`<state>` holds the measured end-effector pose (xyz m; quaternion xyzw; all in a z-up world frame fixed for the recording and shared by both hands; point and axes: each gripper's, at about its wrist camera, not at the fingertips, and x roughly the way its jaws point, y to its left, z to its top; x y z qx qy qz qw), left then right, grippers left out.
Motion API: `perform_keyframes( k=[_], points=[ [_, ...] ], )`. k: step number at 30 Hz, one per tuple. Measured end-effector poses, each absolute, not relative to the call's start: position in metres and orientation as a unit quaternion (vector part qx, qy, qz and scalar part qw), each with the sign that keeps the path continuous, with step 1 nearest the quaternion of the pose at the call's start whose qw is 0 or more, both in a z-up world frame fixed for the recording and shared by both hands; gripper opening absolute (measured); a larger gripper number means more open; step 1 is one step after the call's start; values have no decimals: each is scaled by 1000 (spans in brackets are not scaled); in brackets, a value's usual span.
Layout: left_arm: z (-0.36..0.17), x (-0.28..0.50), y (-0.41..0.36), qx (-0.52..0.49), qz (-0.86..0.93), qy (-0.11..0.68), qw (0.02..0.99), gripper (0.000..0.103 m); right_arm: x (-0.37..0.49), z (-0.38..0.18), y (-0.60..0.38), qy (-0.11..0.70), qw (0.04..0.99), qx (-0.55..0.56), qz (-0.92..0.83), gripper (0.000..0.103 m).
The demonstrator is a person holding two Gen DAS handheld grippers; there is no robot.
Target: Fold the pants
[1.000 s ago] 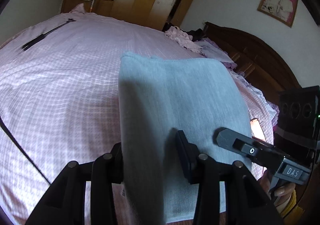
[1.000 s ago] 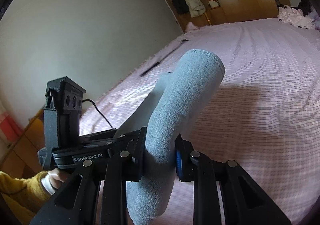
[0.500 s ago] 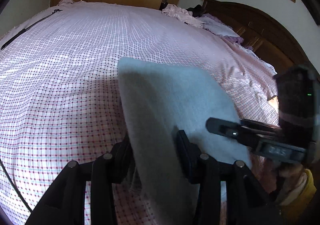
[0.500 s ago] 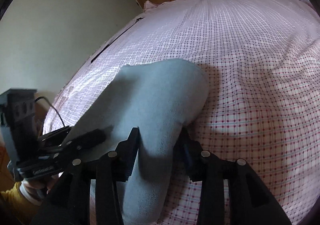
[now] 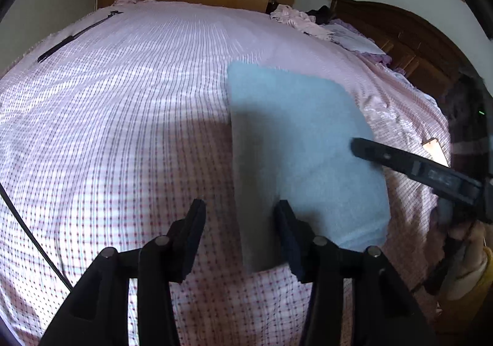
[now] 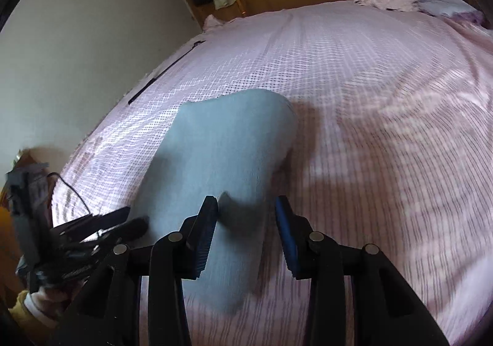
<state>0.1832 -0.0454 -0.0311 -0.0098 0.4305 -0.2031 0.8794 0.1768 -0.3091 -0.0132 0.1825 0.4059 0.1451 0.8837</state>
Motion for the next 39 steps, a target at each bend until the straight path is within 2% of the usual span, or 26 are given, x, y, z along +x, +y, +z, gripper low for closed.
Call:
perform_keyframes(
  k=[5, 10, 12, 17, 21, 28, 30, 33, 39],
  points=[
    [-32, 179, -49, 8, -195, 424, 885, 51, 150, -23, -302, 414, 880, 187, 138, 32],
    [-41, 180, -56, 38, -172, 429, 886, 61, 159, -55, -289, 445, 873, 159, 124, 32],
    [-46, 182, -59, 44, -171, 426, 887, 66, 158, -54, -288, 443, 875, 155, 121, 32],
    [-45, 178, -57, 35, -166, 424, 890, 67, 152, -38, -283, 447, 880, 126, 103, 36],
    [-37, 164, -55, 36, -162, 423, 891, 67, 137, -27, -281, 440, 886, 111, 91, 45],
    [-41, 138, -53, 32, -160, 454, 876, 73, 108, -24, -285, 423, 897, 104, 72, 79],
    [-46, 133, -51, 13, -159, 462, 873, 87, 103, -28, -287, 416, 902, 101, 59, 82],
    [-53, 125, -53, -2, -148, 456, 878, 102, 102, -40, -290, 424, 898, 108, 43, 84],
    [-72, 116, -78, 68, -120, 457, 878, 103, 101, -66, -281, 435, 896, 87, 36, 86]
  ],
)
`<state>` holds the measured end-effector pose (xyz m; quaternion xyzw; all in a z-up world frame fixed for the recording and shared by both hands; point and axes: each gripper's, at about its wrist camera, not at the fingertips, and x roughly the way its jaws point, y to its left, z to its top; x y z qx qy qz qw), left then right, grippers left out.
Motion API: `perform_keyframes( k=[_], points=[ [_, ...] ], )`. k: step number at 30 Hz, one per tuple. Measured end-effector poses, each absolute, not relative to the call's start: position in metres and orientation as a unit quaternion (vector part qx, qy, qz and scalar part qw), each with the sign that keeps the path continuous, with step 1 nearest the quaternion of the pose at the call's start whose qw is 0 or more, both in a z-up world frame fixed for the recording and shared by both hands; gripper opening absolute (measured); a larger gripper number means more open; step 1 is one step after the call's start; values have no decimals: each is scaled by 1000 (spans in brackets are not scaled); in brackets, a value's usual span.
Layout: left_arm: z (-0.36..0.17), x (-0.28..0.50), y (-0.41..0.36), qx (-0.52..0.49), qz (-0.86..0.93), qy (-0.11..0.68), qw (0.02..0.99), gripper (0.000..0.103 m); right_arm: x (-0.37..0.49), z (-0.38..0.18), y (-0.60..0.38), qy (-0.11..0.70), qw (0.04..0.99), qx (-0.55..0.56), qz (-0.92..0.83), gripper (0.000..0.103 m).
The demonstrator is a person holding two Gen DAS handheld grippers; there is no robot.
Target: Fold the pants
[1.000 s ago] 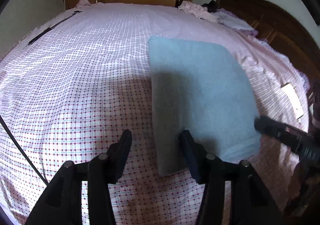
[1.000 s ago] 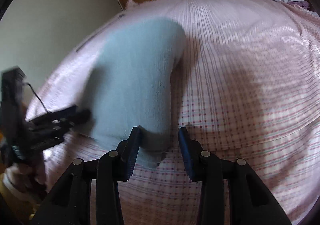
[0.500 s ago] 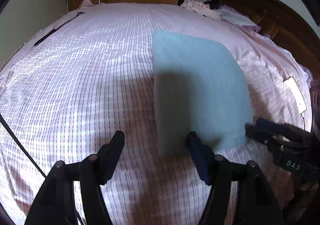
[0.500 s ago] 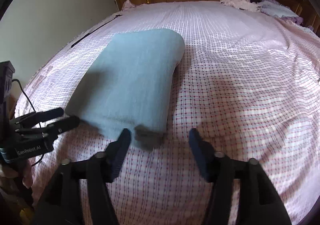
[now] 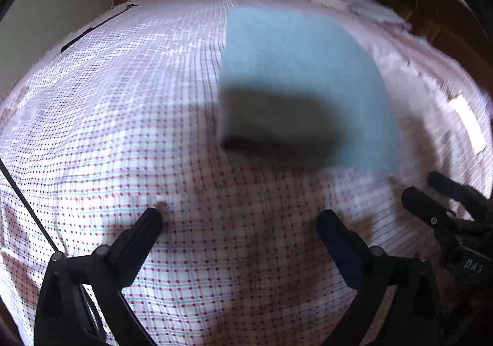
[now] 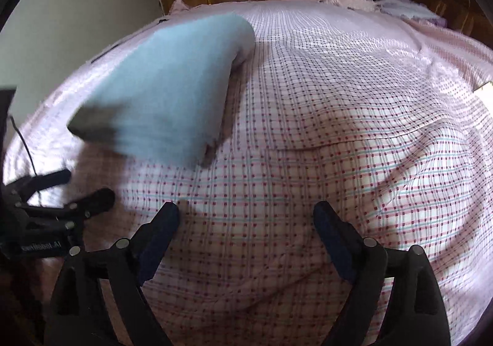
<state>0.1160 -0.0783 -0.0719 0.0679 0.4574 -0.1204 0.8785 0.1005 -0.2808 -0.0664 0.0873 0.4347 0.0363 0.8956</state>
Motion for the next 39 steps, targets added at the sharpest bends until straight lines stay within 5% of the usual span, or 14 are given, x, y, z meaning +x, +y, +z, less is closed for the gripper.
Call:
perform_keyframes(
  k=[16, 39],
  points=[
    [-86, 102, -97, 77, -96, 450, 884, 103, 105, -75, -277, 426, 899, 95, 37, 97],
    [-84, 109, -91, 76, -98, 449, 885, 103, 107, -75, -277, 425, 899, 95, 38, 98]
  ],
)
